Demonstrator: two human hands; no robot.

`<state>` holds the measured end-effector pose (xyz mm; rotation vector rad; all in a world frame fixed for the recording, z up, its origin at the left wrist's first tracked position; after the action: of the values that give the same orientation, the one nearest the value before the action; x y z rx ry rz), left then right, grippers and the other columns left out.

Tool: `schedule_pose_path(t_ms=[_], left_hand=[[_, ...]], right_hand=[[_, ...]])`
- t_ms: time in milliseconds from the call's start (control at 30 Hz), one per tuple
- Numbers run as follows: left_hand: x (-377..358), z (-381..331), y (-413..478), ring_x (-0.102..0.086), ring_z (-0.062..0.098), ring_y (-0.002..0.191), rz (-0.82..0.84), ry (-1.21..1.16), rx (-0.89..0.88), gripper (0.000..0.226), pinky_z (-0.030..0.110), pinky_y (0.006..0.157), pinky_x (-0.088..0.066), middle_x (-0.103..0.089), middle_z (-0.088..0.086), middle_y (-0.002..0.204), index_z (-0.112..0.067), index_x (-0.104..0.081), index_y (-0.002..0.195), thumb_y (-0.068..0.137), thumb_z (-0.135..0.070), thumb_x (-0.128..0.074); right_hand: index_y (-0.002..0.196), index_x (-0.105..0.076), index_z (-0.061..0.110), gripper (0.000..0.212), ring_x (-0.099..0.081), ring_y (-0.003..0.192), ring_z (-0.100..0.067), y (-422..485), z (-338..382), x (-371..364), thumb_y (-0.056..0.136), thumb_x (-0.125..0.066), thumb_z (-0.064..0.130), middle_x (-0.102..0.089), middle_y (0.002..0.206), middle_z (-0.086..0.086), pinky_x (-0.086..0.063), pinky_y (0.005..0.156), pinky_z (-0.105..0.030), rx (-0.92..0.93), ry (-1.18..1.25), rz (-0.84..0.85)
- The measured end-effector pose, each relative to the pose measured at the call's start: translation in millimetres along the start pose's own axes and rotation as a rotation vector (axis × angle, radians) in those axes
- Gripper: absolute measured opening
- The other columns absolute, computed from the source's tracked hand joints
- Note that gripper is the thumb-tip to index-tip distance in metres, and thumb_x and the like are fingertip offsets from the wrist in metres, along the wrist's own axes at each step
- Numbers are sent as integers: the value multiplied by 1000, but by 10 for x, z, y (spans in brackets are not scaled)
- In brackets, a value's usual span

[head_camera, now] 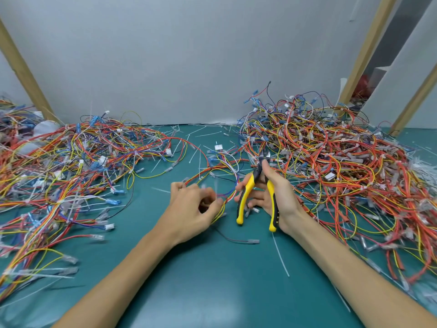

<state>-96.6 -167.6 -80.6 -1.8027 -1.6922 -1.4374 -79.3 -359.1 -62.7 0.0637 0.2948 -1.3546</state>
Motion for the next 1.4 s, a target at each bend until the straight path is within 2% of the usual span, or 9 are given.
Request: schedule_pose_path(t_ms=[167,300,433,567,833,1067,1133,1233,1400], left_hand=[[84,-16,6,-42,10,71,-4,195,-193,25,35,87,-28,-45,-20,62,-27,-53,74,91,-45,-52],[107,5,42,-48,15,73,-60,277,-240,34,33,87,-29,-56,-14,69,-23,-54,77,94,-50,-45],[119,157,75,-48,13,68,-80,171,-85,45,31,90,-29,-46,-16,65,-20,-55,75,91,-61,-43],[57,116,68,-46,1,62,-121,-80,23,28,29,85,-29,-47,-14,52,-29,-49,70,97,-36,-53],[107,107,82,-38,5,52,-207,-388,267,43,19,53,-27,-43,-14,47,-27,-41,60,102,-33,-43],[76,23,64,-32,11,64,-166,-506,270,44,25,62,-27,-35,-13,58,-22,-42,65,90,-56,-56],[52,12,54,-39,14,74,-141,-454,265,34,27,69,-31,-42,-12,68,-25,-44,71,84,-43,-70],[65,42,57,-55,18,85,-124,-465,228,30,30,76,-38,-52,-1,81,-23,-43,78,87,-28,-71],[109,52,65,-59,-2,99,-209,-561,136,25,8,83,-39,-63,5,104,-14,-52,80,80,-9,-76]], right_hand=[[71,-67,12,59,-71,71,-34,-48,47,-70,90,-39,60,-71,118,-8,-43,45,-22,-31,-97,149],[81,-62,6,60,-69,70,-36,-94,0,-169,92,-37,59,-72,103,-7,-37,45,-23,-36,-147,245],[75,-67,13,59,-69,72,-36,-112,-22,-212,92,-36,61,-69,98,-13,-37,46,-25,-35,-165,240],[74,-68,16,58,-70,74,-37,-117,-21,-225,94,-38,62,-70,99,-9,-38,45,-24,-18,-181,276],[75,-65,12,62,-72,73,-36,-127,-8,-281,98,-33,59,-70,117,-7,-38,42,-22,62,-304,375],[78,-63,10,59,-72,69,-35,-125,-71,-319,96,-37,59,-74,99,-7,-38,41,-20,-15,-290,341],[79,-63,13,57,-72,71,-37,-141,-92,-338,94,-38,62,-70,78,-11,-39,44,-21,-49,-286,338],[85,-62,9,57,-72,74,-39,-143,-102,-346,92,-37,60,-67,78,-11,-38,44,-20,-79,-284,330],[86,-62,7,60,-72,76,-40,-146,-92,-342,92,-38,61,-67,74,-10,-39,45,-19,-88,-278,324]])
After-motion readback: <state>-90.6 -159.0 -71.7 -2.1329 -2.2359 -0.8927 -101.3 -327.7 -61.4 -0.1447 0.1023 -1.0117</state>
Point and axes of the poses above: each hand's wrist, its own y-axis towards the middle knuckle, its own x-axis out of the back of the hand, z = x × y, the point moved 2 cm from there along y, towards the middle knuckle
